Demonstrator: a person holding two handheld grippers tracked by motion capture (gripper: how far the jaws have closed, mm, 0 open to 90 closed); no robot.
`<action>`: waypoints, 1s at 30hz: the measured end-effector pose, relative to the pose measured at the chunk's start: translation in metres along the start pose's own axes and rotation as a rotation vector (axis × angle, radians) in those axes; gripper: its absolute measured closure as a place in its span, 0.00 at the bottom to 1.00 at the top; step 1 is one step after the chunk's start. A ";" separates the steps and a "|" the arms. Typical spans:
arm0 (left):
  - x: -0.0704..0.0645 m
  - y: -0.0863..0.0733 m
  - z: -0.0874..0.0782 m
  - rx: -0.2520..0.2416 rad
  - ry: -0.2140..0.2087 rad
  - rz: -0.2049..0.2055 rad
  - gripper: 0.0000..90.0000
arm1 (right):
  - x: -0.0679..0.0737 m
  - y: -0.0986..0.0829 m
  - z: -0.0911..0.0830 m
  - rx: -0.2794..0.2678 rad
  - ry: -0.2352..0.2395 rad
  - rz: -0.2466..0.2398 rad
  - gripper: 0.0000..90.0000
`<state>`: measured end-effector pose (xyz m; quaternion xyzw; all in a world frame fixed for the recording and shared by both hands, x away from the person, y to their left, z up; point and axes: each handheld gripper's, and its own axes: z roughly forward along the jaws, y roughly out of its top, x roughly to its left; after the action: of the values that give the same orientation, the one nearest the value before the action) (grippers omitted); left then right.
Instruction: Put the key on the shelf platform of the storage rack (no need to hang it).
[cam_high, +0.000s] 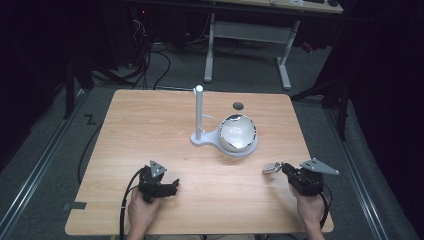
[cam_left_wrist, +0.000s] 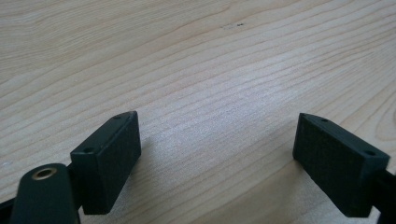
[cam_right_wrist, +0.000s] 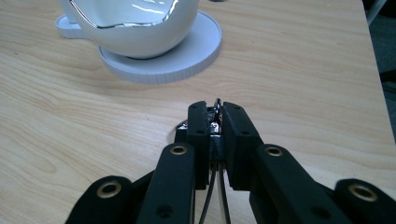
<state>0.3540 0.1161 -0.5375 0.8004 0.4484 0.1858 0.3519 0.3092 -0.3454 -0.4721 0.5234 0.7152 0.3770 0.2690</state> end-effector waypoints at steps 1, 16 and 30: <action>0.000 0.000 0.000 0.000 0.000 -0.001 0.17 | 0.001 0.002 -0.001 -0.005 0.001 -0.008 0.92; 0.000 0.000 0.000 0.000 0.000 0.000 0.17 | 0.008 0.028 -0.015 -0.060 0.048 -0.050 0.92; 0.000 0.000 0.000 0.000 0.000 0.000 0.17 | 0.021 0.048 -0.008 -0.083 0.113 -0.073 0.92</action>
<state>0.3540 0.1161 -0.5375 0.8003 0.4485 0.1858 0.3519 0.3226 -0.3198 -0.4275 0.4632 0.7317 0.4251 0.2632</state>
